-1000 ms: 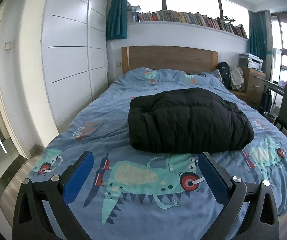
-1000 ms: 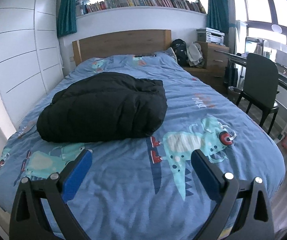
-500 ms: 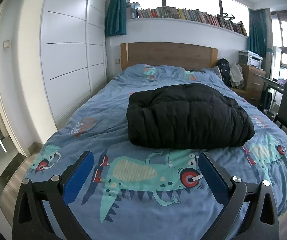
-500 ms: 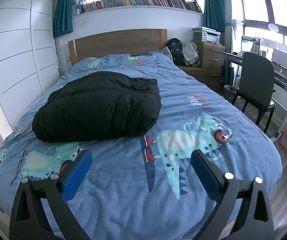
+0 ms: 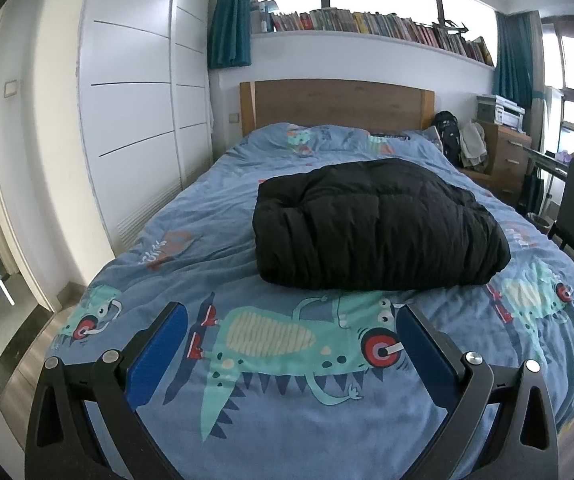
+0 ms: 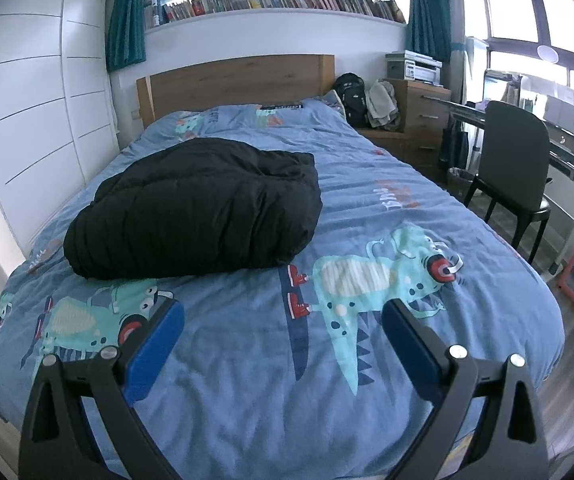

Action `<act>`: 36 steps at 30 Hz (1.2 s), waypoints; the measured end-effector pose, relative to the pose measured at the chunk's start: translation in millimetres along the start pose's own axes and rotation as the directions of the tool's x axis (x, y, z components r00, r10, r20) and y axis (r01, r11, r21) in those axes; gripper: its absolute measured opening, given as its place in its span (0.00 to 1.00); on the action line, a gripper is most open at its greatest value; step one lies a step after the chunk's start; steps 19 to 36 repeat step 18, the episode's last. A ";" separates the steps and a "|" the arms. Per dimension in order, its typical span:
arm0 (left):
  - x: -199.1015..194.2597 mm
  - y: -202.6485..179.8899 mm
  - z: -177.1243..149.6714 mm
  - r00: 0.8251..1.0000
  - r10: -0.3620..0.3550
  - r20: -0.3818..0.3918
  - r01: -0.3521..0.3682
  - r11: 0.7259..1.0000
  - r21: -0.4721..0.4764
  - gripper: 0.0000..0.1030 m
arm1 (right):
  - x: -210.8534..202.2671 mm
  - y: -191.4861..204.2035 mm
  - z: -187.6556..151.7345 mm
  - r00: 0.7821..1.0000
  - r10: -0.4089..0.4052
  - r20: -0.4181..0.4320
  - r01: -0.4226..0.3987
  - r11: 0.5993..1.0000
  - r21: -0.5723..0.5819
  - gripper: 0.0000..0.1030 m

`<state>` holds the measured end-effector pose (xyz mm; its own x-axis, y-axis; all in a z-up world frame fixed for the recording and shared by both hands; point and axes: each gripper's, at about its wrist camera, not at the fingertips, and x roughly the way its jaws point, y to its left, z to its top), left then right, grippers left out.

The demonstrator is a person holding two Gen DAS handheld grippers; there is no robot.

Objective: Fold large clothes

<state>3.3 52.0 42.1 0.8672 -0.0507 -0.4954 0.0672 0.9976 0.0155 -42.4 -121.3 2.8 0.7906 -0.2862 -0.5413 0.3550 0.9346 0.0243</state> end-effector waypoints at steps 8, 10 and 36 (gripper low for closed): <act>-0.7 -5.1 -3.5 1.000 0.007 -0.009 -0.007 1.000 0.007 0.99 | 4.3 -3.8 -4.4 1.000 0.004 -0.011 -0.004 1.000 0.009 0.97; -1.4 -6.4 -4.2 1.000 0.009 -0.009 -0.009 1.000 0.009 0.99 | 5.3 -5.3 -5.2 1.000 0.005 -0.014 -0.005 1.000 0.013 0.97; -1.5 -8.3 -4.9 1.000 0.012 -0.014 -0.011 1.000 0.014 0.99 | 6.7 -10.9 -5.9 1.000 0.004 -0.018 -0.003 1.000 0.021 0.97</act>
